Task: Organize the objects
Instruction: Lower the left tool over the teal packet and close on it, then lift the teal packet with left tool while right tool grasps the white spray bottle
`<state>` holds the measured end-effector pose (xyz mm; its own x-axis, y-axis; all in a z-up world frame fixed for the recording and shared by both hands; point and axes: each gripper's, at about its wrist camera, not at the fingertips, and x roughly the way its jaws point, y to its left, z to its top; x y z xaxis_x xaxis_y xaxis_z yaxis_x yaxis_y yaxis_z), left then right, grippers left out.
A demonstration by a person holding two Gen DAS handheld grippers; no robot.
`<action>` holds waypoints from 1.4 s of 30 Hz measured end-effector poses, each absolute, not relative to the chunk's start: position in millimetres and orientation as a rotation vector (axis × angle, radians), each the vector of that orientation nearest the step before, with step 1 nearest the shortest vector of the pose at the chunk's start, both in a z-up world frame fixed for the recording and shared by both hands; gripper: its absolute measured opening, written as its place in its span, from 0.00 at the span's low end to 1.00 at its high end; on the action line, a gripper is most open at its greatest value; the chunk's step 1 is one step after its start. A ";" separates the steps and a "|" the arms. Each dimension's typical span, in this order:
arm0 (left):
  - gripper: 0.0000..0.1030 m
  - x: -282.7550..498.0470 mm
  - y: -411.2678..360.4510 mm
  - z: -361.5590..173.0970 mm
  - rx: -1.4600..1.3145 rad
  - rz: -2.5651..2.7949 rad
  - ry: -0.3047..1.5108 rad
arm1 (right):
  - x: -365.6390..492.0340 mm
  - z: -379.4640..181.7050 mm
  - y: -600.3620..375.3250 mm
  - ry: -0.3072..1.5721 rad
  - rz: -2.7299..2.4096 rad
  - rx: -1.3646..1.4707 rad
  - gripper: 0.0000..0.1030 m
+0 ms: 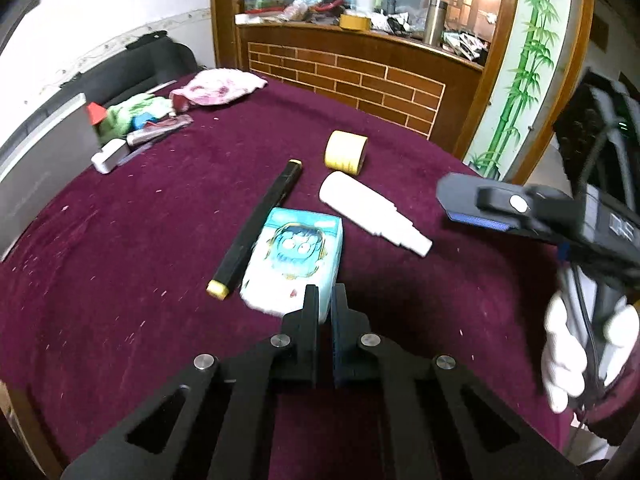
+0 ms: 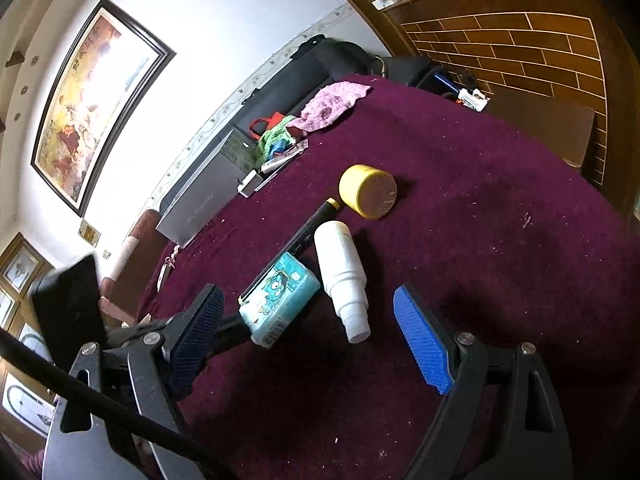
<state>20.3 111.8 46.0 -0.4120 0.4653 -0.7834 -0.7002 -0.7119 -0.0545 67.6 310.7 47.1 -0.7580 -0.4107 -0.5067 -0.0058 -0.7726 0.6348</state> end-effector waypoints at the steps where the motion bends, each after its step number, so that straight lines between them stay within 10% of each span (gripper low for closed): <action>1: 0.06 22.9 109.1 47.8 -1.051 2.149 0.369 | 67.4 46.4 311.6 -0.936 -2.588 0.967 0.85; 6: 0.41 5.2 111.1 46.4 -1.030 2.181 0.373 | 66.8 43.2 317.8 -0.981 -2.590 0.988 0.85; 22: 0.47 -16.2 157.7 16.7 -1.007 2.103 0.542 | 61.5 35.3 318.3 -1.001 -2.568 1.053 0.85; 26: 0.64 -15.0 162.8 8.0 -0.961 2.148 0.641 | 59.8 33.6 318.6 -1.007 -2.558 1.067 0.85; 29: 0.60 -31.3 153.7 6.1 -1.089 2.110 0.478 | 60.1 33.5 319.0 -1.010 -2.560 1.068 0.85; 32: 0.08 -31.1 147.4 11.2 -1.118 2.132 0.469 | 59.3 32.3 320.9 -1.027 -2.559 1.071 0.85; 42: 0.08 8.5 83.4 26.0 -1.212 2.156 0.245 | 56.7 28.9 323.2 -1.055 -2.554 1.097 0.85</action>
<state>8.5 83.4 26.0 -0.3662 0.4432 -0.8182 -0.6155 -0.7748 -0.1441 56.7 323.2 28.9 -0.7156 -0.4041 -0.5697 -0.1157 -0.7358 0.6673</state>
